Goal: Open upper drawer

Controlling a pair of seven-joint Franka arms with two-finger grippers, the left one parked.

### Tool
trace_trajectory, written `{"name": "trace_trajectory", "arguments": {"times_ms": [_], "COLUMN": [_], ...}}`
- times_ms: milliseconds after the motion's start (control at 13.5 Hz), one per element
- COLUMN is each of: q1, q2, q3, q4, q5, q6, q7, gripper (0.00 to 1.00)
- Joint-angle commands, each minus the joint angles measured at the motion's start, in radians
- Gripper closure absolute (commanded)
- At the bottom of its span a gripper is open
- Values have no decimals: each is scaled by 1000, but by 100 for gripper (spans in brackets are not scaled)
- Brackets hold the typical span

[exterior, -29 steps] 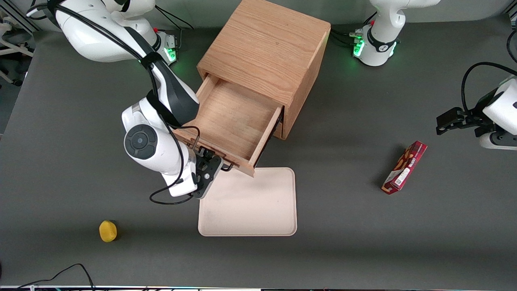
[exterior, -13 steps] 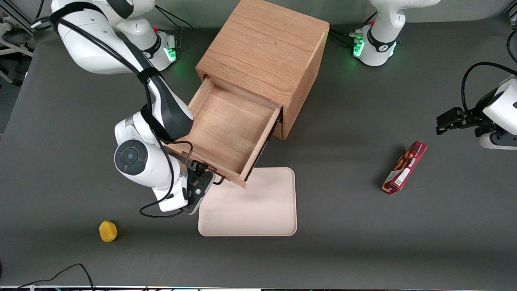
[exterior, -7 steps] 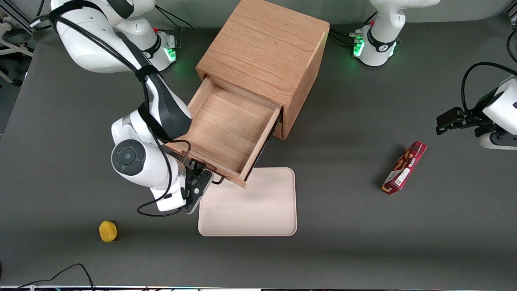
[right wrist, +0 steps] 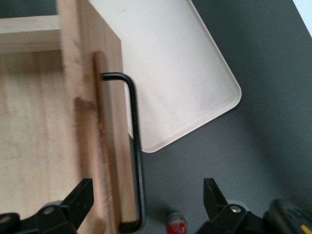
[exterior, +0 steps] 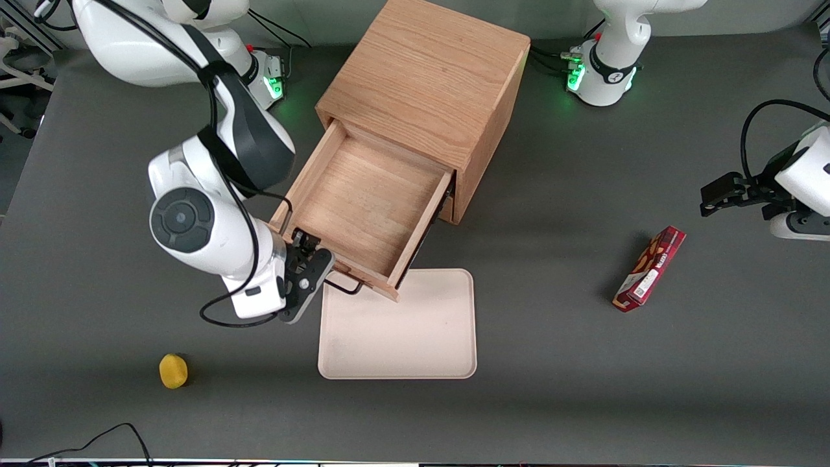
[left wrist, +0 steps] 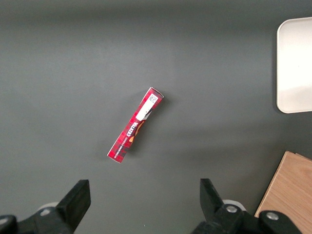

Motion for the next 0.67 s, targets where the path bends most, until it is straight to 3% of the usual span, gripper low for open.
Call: {"name": "trace_trajectory", "arguments": {"times_ms": [0, 297, 446, 594], "q1": [1, -120, -224, -295], "q2": [-85, -273, -358, -418], "q3": [1, 4, 4, 5], "q4": [20, -67, -122, -164], "q5": [-22, -9, 62, 72], "q6": [-104, -124, -180, -234], "q7": [50, 72, 66, 61], "gripper": [0, 0, 0, 0]}}
